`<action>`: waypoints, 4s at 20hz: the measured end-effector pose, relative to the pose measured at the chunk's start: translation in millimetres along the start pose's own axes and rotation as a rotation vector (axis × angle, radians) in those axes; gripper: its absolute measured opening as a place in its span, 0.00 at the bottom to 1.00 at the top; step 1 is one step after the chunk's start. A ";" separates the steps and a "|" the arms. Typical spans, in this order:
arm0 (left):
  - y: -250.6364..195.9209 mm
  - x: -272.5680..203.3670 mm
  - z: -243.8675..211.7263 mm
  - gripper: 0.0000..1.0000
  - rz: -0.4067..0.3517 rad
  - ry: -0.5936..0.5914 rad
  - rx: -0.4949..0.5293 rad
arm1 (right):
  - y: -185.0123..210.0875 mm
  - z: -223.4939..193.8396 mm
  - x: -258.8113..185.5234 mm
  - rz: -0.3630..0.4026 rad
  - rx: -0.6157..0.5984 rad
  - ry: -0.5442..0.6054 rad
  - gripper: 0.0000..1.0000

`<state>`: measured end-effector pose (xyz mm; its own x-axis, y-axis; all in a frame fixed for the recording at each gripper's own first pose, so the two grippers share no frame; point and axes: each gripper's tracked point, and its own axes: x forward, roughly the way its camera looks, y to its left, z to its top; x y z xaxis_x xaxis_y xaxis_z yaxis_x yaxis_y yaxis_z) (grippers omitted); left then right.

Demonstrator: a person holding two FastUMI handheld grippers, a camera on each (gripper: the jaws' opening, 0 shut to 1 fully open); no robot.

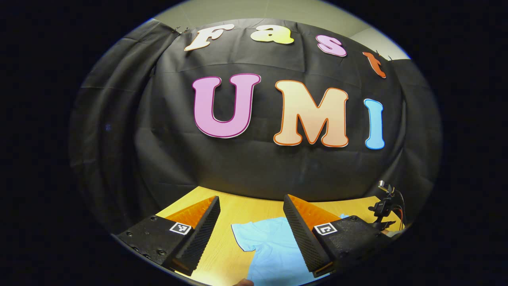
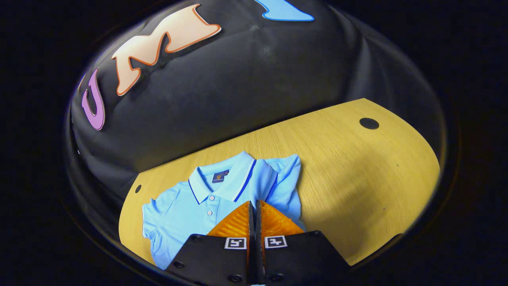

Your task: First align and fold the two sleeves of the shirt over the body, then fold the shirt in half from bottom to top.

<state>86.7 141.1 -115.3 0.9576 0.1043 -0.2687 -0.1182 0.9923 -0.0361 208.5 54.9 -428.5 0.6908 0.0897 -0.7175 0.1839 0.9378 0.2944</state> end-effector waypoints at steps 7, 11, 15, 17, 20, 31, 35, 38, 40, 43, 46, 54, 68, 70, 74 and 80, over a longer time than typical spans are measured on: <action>13.6 24.0 -31.3 0.96 0.026 0.067 -0.024 | -4.3 6.8 -27.3 0.000 -0.068 0.002 0.85; 4.7 40.9 -52.2 0.96 0.012 0.104 -0.026 | -11.5 43.2 -75.3 0.004 -0.122 -0.096 0.97; 1.4 62.3 -85.4 0.95 0.013 0.189 -0.026 | -26.1 77.5 -132.9 -0.027 -0.194 -0.239 0.97; 1.0 82.8 -102.5 0.95 0.027 0.216 -0.024 | -36.4 82.3 -155.8 -0.045 -0.211 -0.263 0.97; 7.8 105.5 -128.1 0.95 0.056 0.269 -0.014 | -57.6 85.4 -179.3 -0.075 -0.223 -0.293 0.98; 46.2 168.6 -235.0 0.95 0.178 0.481 -0.028 | -119.0 55.7 -218.3 -0.195 -0.217 -0.236 0.98; 47.7 169.6 -259.1 0.95 0.181 0.541 -0.032 | -123.6 54.7 -224.7 -0.204 -0.198 -0.239 0.98; 47.9 170.5 -263.7 0.96 0.186 0.556 -0.014 | -127.5 55.8 -229.4 -0.206 -0.184 -0.243 0.98; 45.5 168.9 -264.9 0.96 0.172 0.568 -0.004 | -129.8 56.9 -232.4 -0.207 -0.180 -0.249 0.98; 39.3 170.2 -265.4 0.92 0.155 0.570 -0.012 | -132.2 55.9 -235.0 -0.205 -0.167 -0.251 0.98; 25.1 174.3 -266.5 0.57 0.131 0.561 -0.025 | -135.0 55.1 -236.6 -0.211 -0.159 -0.252 0.98; 19.3 174.8 -255.2 0.00 0.199 0.495 -0.040 | -136.2 51.3 -246.3 -0.194 -0.184 -0.258 0.93; -142.0 175.1 -216.9 0.00 -0.107 0.445 0.054 | -142.8 49.2 -256.4 -0.175 -0.176 -0.256 0.98; -157.5 175.4 -225.7 0.00 -0.137 0.452 0.069 | -143.6 47.9 -255.9 -0.180 -0.176 -0.252 0.93; -174.5 173.9 -252.3 0.00 -0.181 0.513 0.085 | -136.4 43.7 -248.0 -0.184 -0.167 -0.239 0.98; -174.5 165.9 -243.6 1.00 -0.254 0.494 0.074 | -111.1 38.4 -237.1 -0.186 -0.166 -0.248 0.98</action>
<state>202.1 -30.9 -388.0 0.7147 -0.1642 -0.6799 0.1355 0.9861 -0.0957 51.1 -83.4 -266.9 0.8088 -0.1528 -0.5679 0.2205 0.9740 0.0520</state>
